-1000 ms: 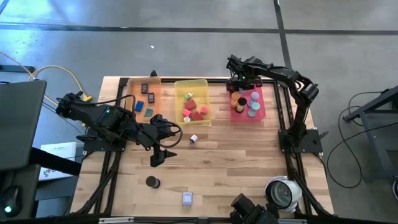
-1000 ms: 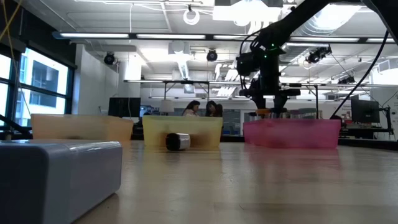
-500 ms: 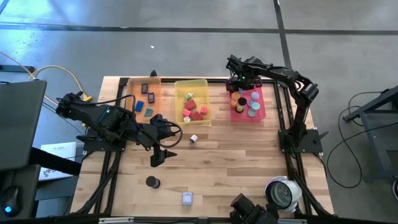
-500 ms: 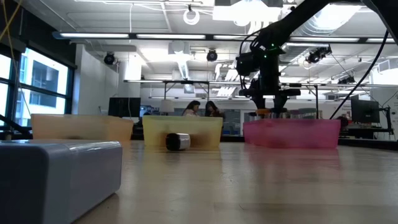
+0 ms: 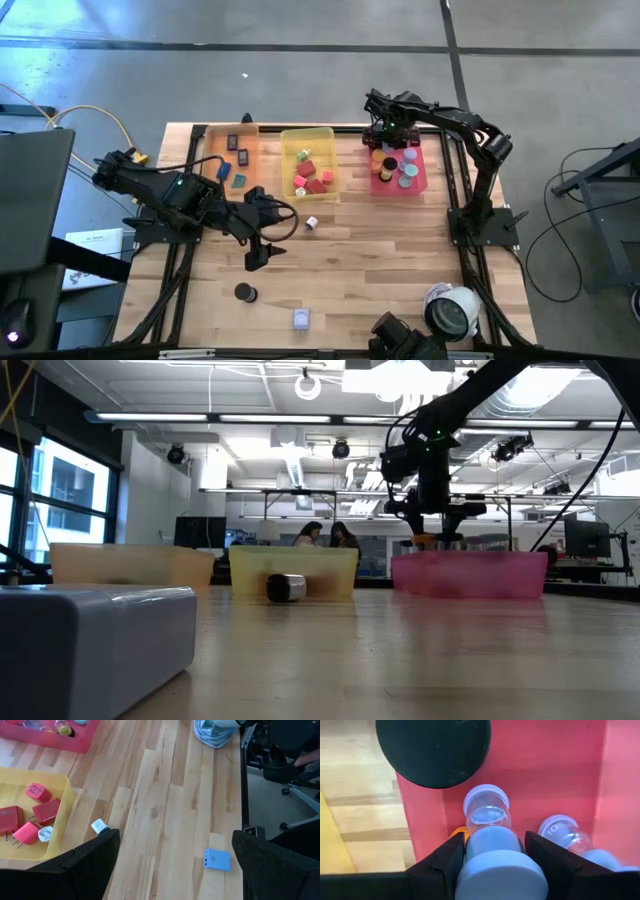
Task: Pick & Place Office items
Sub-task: Put the purple sand timer into the pink bin
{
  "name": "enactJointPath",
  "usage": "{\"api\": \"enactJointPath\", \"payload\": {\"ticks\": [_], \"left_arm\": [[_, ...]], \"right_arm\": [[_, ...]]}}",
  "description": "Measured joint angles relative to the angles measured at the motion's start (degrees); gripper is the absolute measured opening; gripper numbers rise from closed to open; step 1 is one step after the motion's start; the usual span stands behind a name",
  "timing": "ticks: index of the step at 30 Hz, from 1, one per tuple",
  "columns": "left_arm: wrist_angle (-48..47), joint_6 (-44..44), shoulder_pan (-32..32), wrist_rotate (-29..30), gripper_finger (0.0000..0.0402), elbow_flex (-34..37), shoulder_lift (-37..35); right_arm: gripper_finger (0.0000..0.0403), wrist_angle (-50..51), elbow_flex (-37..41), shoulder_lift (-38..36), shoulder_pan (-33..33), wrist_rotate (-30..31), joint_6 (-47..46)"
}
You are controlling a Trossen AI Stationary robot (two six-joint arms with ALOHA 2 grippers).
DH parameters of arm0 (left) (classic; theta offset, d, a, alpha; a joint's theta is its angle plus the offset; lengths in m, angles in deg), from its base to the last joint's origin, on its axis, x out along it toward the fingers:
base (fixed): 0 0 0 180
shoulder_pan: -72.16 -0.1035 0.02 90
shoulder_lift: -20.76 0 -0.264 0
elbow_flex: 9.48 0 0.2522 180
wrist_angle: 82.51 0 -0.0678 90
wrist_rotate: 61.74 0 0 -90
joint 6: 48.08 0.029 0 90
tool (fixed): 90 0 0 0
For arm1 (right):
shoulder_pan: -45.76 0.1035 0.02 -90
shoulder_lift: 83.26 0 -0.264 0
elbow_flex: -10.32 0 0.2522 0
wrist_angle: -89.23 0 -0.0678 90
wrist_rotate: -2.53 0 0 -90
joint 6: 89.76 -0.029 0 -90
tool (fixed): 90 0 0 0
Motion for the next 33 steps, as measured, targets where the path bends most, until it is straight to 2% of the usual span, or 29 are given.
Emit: {"api": "enactJointPath", "payload": {"ticks": [7, 22, 29, 33], "left_arm": [[0.0, 0.9, 0.0, 0.0, 0.0376, 0.0, 0.0], [-1.1, 1.7, 0.1, -0.2, 0.0376, 0.0, 0.0], [-1.6, 1.8, 1.3, -0.3, 0.0376, 0.0, 0.0], [-2.4, 1.8, 1.4, 0.1, 0.0376, 0.0, 0.0]], "right_arm": [[0.0178, -3.9, 0.0, 0.0, 0.4, -4.0, -3.9], [0.018, -4.5, 0.0, 0.1, 0.8, -2.6, -3.6], [0.0217, -4.4, 0.0, 3.6, 1.7, -3.1, -2.2], [0.0233, -5.2, 0.0, 4.5, 2.1, -0.7, -0.9]]}}
